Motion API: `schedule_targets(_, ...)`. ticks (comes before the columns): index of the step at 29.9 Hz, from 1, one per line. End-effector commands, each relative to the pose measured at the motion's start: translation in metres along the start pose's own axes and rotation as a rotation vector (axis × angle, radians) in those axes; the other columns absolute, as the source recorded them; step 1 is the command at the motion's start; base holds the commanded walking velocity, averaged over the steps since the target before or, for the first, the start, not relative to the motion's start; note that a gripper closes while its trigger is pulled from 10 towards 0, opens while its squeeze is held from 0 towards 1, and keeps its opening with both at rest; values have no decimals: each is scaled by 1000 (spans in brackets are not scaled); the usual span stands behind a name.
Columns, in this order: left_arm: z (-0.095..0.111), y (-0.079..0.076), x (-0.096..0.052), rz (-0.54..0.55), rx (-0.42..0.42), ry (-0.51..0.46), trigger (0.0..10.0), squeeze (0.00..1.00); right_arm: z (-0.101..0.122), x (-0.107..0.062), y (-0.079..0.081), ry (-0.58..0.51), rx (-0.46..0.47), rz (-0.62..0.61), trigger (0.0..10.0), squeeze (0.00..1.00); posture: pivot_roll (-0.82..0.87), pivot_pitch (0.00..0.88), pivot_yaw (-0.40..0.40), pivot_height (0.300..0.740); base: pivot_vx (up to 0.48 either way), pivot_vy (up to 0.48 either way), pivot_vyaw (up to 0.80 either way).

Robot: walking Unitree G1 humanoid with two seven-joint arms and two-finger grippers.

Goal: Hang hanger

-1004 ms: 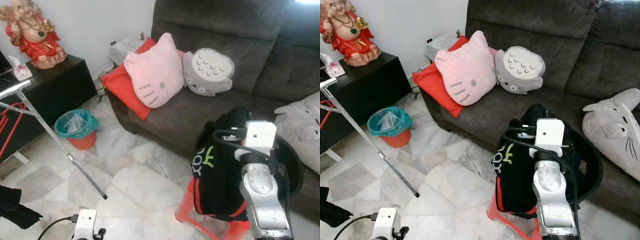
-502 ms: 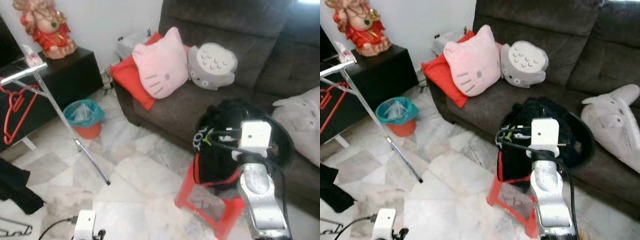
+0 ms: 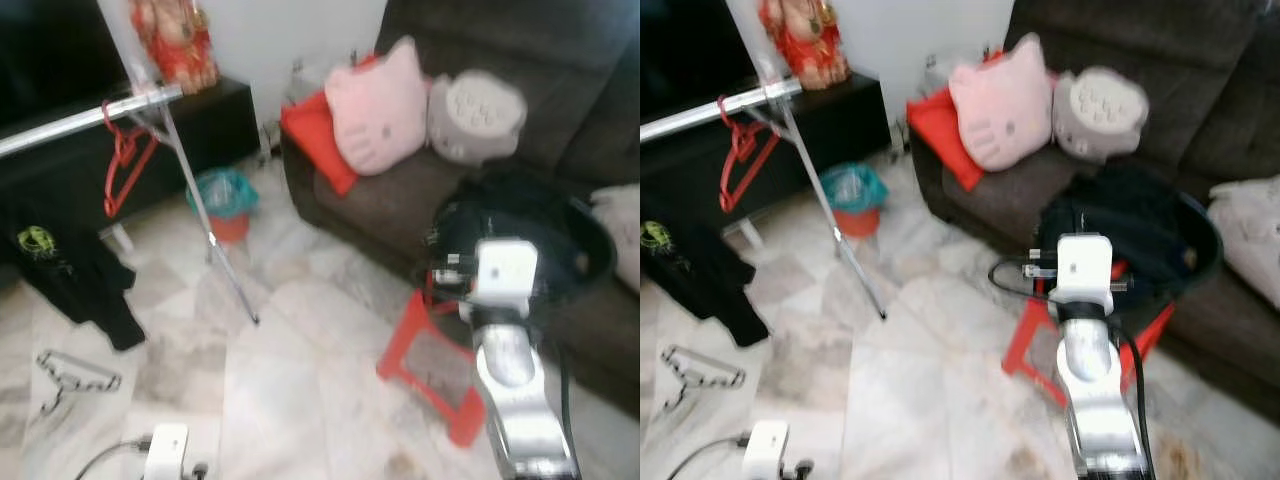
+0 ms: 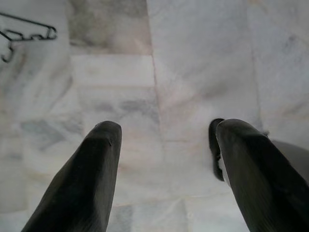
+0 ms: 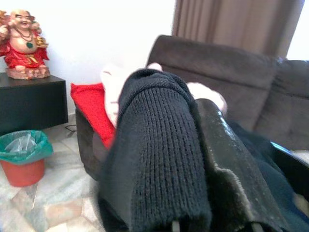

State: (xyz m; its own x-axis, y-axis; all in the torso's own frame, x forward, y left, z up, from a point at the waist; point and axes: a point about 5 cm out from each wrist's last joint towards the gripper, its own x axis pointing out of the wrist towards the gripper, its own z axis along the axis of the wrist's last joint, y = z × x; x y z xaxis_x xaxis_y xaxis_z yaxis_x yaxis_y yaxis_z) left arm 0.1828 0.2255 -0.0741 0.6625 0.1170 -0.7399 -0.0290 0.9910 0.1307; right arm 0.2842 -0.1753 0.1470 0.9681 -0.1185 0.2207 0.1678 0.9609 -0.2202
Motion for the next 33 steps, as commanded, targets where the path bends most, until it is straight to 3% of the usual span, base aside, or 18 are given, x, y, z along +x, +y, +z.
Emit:
schedule_targets(1,-10,0,-3,5,-18,34,10000,0,0,-1,-3,-4,-15,-11,10000,0,-135,0,67,736,-356,0,0)
schedule_targets(33,-9,-1,-2,19,-41,30,10000,0,1,5,1,-27,-29,15,10000,0,-122,0,53,736,-356,0,0)
